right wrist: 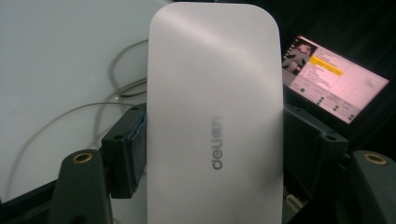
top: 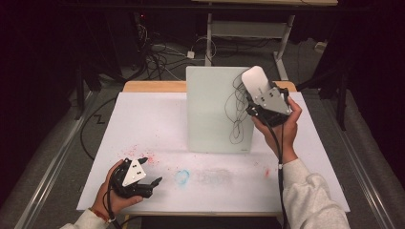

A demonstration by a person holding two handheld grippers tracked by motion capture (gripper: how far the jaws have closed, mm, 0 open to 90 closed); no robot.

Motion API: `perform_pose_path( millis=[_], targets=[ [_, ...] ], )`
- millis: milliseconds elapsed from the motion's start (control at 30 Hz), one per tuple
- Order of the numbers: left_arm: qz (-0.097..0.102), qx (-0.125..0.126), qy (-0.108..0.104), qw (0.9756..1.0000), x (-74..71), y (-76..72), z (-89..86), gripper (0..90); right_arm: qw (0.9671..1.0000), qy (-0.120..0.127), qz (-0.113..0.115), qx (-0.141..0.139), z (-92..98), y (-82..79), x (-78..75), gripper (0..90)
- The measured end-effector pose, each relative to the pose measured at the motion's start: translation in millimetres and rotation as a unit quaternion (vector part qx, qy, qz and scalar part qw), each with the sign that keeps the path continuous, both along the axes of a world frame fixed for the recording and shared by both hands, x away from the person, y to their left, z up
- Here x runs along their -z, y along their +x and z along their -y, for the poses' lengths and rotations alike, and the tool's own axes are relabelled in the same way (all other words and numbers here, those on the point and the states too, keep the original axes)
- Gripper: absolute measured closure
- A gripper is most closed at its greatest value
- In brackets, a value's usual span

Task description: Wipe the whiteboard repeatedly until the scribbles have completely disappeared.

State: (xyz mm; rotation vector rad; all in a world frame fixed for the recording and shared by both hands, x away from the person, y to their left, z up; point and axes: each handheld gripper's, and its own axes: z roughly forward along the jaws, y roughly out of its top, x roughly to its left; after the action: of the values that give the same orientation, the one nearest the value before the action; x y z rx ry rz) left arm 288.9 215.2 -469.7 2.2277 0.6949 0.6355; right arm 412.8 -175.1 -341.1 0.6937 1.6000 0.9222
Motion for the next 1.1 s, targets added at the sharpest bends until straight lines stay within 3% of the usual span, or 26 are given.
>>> perform_pose_path(
  millis=[167,200,267,433,733,833,933,1100],
  targets=[
    [-0.001,0.000,0.000,1.0000,0.2,-0.2,-0.2,18.9,0.9982,-0.058,-0.004,-0.018,-22.6,-5.3,11.7,31.3],
    [-0.001,0.000,-0.001,1.0000,0.1,-0.2,-0.5,18.9,0.9981,-0.059,-0.002,-0.019,-22.9,-4.7,10.7,31.3],
    [0.000,0.000,-0.001,1.0000,-0.2,-0.5,-1.1,18.9,0.9990,-0.038,-0.004,-0.024,-19.5,-2.4,5.8,31.2],
    [-0.001,0.000,-0.003,1.0000,0.0,0.1,-1.5,18.9,1.0000,-0.006,0.006,0.000,-11.4,3.3,-7.9,31.3],
    [0.001,0.000,-0.003,1.0000,-0.5,-0.8,-1.5,18.9,0.9996,-0.030,0.003,-0.004,-20.1,-1.2,3.7,31.3],
    [0.001,0.001,-0.003,1.0000,-0.6,-1.0,-1.4,18.9,0.9998,-0.020,0.002,-0.005,-16.4,0.3,-1.6,31.3],
    [0.001,-0.001,-0.005,1.0000,-0.5,-0.4,-2.0,18.9,1.0000,0.004,0.003,-0.003,-11.8,1.8,-3.7,31.2],
    [-0.001,0.002,-0.004,1.0000,0.1,-0.3,-1.5,18.9,0.9998,-0.021,0.005,-0.005,-22.4,-3.9,12.6,31.3]
  ],
)
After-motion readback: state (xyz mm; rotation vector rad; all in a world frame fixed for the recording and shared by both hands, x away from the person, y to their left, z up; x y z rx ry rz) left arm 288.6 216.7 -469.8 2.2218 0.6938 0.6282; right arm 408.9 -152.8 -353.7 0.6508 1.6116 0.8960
